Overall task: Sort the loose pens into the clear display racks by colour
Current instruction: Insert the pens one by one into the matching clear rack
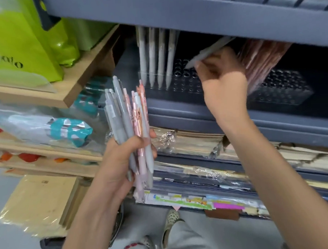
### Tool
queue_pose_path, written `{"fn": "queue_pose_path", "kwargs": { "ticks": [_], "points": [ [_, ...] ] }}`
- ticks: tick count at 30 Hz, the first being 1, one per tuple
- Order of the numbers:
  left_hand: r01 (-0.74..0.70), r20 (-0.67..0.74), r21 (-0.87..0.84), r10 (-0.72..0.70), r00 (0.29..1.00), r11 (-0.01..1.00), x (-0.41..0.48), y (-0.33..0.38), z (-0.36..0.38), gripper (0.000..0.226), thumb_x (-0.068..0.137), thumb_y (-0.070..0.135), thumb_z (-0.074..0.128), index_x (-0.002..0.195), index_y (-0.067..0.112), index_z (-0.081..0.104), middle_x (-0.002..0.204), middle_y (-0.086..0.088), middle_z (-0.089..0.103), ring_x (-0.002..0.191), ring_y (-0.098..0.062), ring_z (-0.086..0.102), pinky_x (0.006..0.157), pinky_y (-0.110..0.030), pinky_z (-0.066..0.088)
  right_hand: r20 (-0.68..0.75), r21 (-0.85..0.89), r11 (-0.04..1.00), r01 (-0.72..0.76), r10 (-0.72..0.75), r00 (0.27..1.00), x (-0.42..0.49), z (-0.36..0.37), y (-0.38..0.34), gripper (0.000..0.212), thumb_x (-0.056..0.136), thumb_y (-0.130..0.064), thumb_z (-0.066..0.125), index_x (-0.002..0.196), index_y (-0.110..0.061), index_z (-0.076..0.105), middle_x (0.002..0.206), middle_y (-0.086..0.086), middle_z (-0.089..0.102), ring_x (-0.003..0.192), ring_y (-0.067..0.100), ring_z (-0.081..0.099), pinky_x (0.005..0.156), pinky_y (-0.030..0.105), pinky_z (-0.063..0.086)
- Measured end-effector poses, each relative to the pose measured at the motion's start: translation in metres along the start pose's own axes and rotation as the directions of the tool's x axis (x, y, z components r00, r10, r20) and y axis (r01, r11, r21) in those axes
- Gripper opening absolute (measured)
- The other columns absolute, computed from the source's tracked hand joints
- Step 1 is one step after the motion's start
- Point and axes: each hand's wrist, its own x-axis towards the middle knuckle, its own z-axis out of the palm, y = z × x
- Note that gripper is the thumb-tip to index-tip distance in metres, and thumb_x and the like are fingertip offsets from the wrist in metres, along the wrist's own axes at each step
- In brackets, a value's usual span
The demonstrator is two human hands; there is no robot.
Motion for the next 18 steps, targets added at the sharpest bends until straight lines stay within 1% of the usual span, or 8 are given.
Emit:
{"fn": "queue_pose_path", "kwargs": {
  "ticks": [2,4,6,7,9,13,16,18],
  "points": [
    [0.011,0.004,0.007,-0.011,1.000,1.000,-0.001,0.002,-0.002,0.022,0.067,0.009,0.063,0.072,0.022,0.080,0.071,-0.006,0.064,0.055,-0.017,0.060,0.052,-0.024,0.052,-0.015,-0.073,0.997,0.024,-0.025,1.000,0.010,0.008,0.005,0.017,0.091,-0.012,0.063,0.091,-0.024,0.050,0.092,-0.002,0.070,0.088,0.009,0.067,0.084,0.027,0.053],
    [0.018,0.021,-0.002,-0.018,1.000,1.000,-0.002,0.004,-0.005,0.022,0.067,0.009,0.063,0.072,0.022,0.080,0.072,-0.005,0.064,0.055,-0.017,0.060,0.052,-0.024,0.052,-0.034,-0.135,0.991,0.022,-0.027,0.999,0.017,0.015,0.010,0.008,0.092,-0.016,0.062,0.098,-0.016,0.057,0.097,0.003,0.071,0.092,0.015,0.068,0.087,0.031,0.053],
    [0.014,0.041,-0.014,-0.014,0.999,1.000,-0.003,0.007,-0.007,0.023,0.067,0.008,0.063,0.074,0.022,0.080,0.074,-0.005,0.065,0.056,-0.017,0.060,0.052,-0.024,0.053,-0.047,-0.200,0.980,0.009,-0.018,0.999,0.021,0.019,0.011,0.020,0.092,-0.020,0.063,0.106,-0.005,0.063,0.103,0.004,0.073,0.096,0.018,0.068,0.088,0.028,0.052],
    [0.010,0.045,-0.024,-0.008,0.999,1.000,-0.003,0.007,-0.009,0.024,0.067,0.007,0.063,0.075,0.022,0.080,0.075,-0.005,0.066,0.056,-0.018,0.060,0.052,-0.024,0.053,-0.044,-0.248,0.969,0.002,-0.013,0.999,0.024,0.021,0.009,0.025,0.092,-0.021,0.063,0.110,-0.004,0.063,0.106,0.004,0.073,0.097,0.018,0.068,0.089,0.027,0.051],
    [0.005,0.042,-0.050,-0.002,0.999,0.999,-0.001,0.007,-0.012,0.026,0.068,0.005,0.062,0.077,0.021,0.080,0.077,-0.005,0.067,0.056,-0.018,0.059,0.052,-0.025,0.053,-0.028,-0.359,0.933,0.008,-0.019,0.999,0.030,0.023,0.007,0.027,0.092,-0.023,0.062,0.113,-0.007,0.064,0.109,0.001,0.073,0.099,0.017,0.068,0.089,0.024,0.049],
    [0.016,0.021,-0.073,-0.014,1.000,0.997,0.000,0.005,-0.014,0.028,0.069,0.005,0.061,0.094,0.012,0.071,0.079,-0.005,0.068,0.057,-0.019,0.059,0.051,-0.025,0.052,0.063,-0.501,0.863,0.057,-0.029,0.998,0.042,0.026,0.005,0.026,0.094,-0.026,0.057,0.113,-0.011,0.065,0.111,-0.002,0.073,0.103,0.024,0.066,0.089,0.030,0.048],
    [0.028,0.030,-0.046,-0.026,0.999,0.999,0.000,0.004,-0.016,0.025,0.068,0.007,0.064,0.088,0.017,0.075,0.081,-0.005,0.068,0.058,-0.019,0.060,0.052,-0.026,0.052,0.111,-0.524,0.850,0.060,-0.002,0.994,0.052,0.028,0.006,0.026,0.094,-0.023,0.054,0.114,-0.010,0.065,0.107,0.002,0.073,0.103,0.026,0.066,0.091,0.033,0.047],
    [0.045,0.032,-0.045,-0.044,0.999,0.998,0.000,0.003,-0.017,0.033,0.069,0.007,0.064,0.101,0.013,0.070,0.082,-0.005,0.069,0.059,-0.019,0.061,0.053,-0.026,0.053,0.154,-0.484,0.875,0.029,0.052,0.987,0.058,0.031,0.007,0.027,0.094,-0.020,0.052,0.118,-0.008,0.061,0.108,0.007,0.071,0.102,0.027,0.065,0.090,0.035,0.048]
  ]
}}
